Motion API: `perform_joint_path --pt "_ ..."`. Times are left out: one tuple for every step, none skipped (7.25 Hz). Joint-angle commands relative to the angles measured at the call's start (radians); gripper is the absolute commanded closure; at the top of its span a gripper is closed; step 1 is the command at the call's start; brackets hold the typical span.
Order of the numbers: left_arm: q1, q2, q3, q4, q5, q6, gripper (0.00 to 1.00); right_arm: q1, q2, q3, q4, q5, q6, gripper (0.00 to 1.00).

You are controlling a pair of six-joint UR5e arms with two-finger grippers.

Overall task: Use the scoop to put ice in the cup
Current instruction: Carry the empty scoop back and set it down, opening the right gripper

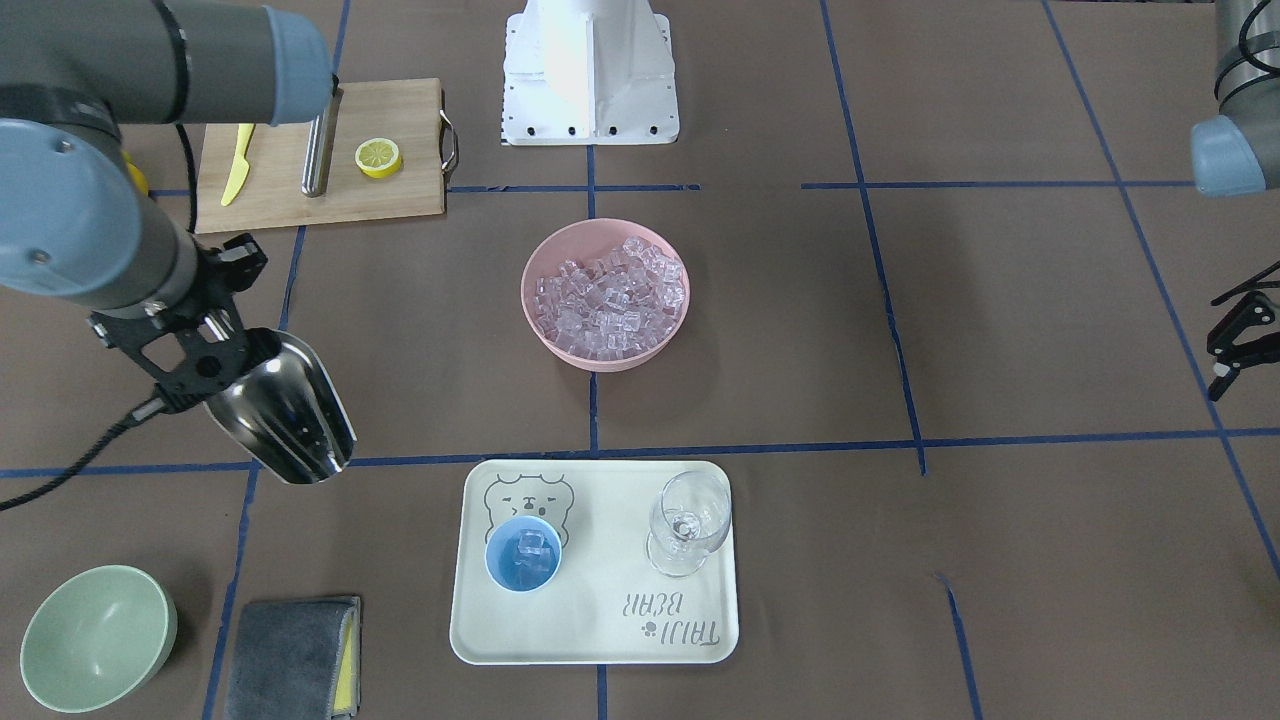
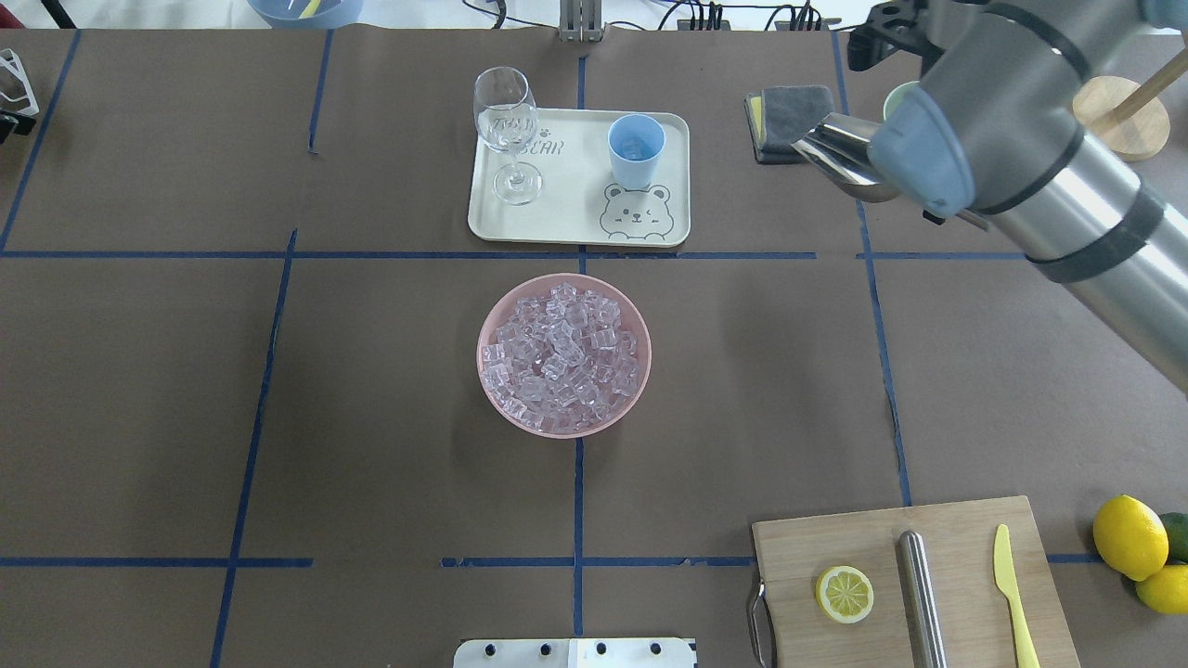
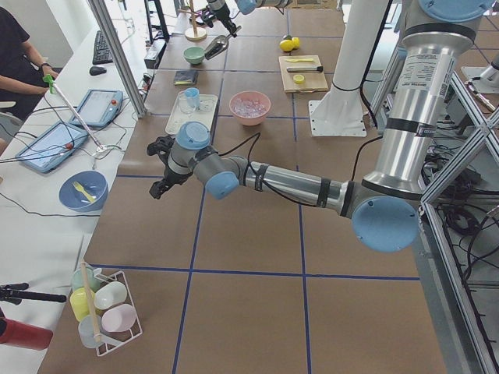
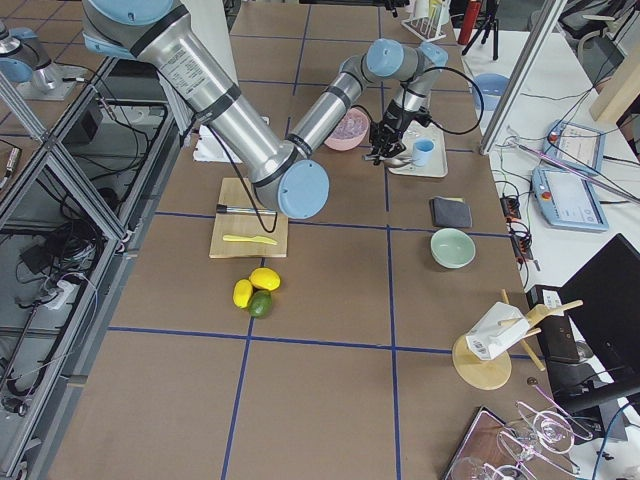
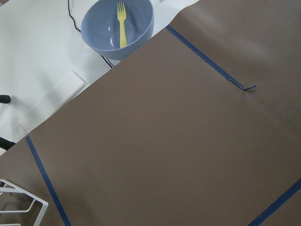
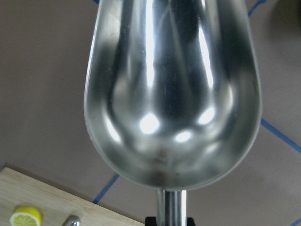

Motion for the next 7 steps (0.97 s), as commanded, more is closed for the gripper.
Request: perform_joint_path --pt "0.001 0.002 -0.005 -0.002 0.000 0.000 0.00 0.104 -0.149 0.062 0.162 -0.005 0.010 1.00" --pt "0.001 0.002 -0.005 -0.002 0.000 0.000 0.00 0.127 -0.177 0.053 0.221 -0.008 0.006 1.00" --pt "0.001 0.003 -0.005 -0.002 0.000 0.000 0.00 0.127 -0.197 0.061 0.225 -0.019 0.015 1.00" --pt "0.001 0.006 -0.003 -0.001 0.000 0.000 0.00 0.127 -0.215 0.081 0.223 -0.022 0.086 1.00" --pt "-0.001 0.008 0.000 0.010 0.002 0.000 0.00 0.124 -0.293 0.152 0.228 -0.018 0.216 1.00" --pt "-0.002 0.031 0.004 0.013 0.002 0.000 0.00 0.114 -0.388 0.233 0.281 -0.007 0.298 1.00" --pt "-0.004 0.054 0.001 0.036 0.002 0.000 0.00 0.104 -0.483 0.265 0.371 0.040 0.393 1.00"
